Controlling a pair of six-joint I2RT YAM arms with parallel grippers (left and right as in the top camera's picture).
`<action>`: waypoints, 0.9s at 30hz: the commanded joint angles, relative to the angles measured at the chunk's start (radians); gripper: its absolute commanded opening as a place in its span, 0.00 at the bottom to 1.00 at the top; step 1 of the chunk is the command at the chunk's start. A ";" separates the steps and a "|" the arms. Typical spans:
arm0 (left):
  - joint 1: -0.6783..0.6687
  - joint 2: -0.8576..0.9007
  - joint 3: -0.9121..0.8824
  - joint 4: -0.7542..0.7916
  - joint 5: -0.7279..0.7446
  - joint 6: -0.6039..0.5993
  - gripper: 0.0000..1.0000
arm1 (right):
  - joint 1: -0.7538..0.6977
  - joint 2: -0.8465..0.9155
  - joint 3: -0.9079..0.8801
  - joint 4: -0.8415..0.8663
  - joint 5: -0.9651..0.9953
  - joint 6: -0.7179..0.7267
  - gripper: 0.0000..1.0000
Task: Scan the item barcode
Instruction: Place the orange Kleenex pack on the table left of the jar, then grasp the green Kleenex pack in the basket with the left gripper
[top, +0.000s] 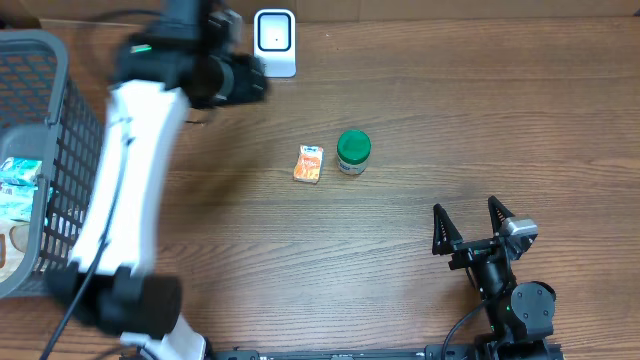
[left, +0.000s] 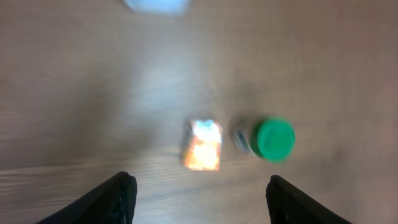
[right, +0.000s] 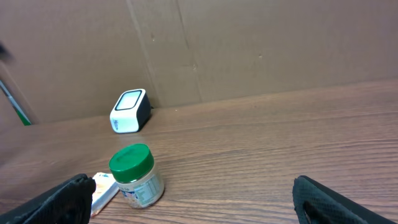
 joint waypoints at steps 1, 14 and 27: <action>0.146 -0.126 0.031 -0.013 -0.172 0.008 0.69 | -0.004 -0.011 -0.010 0.002 0.005 0.000 1.00; 0.780 -0.062 -0.071 0.085 -0.201 -0.082 0.77 | -0.004 -0.011 -0.010 0.002 0.005 0.000 1.00; 0.856 0.252 -0.192 0.350 -0.336 -0.010 0.71 | -0.004 -0.011 -0.010 0.003 0.005 0.000 1.00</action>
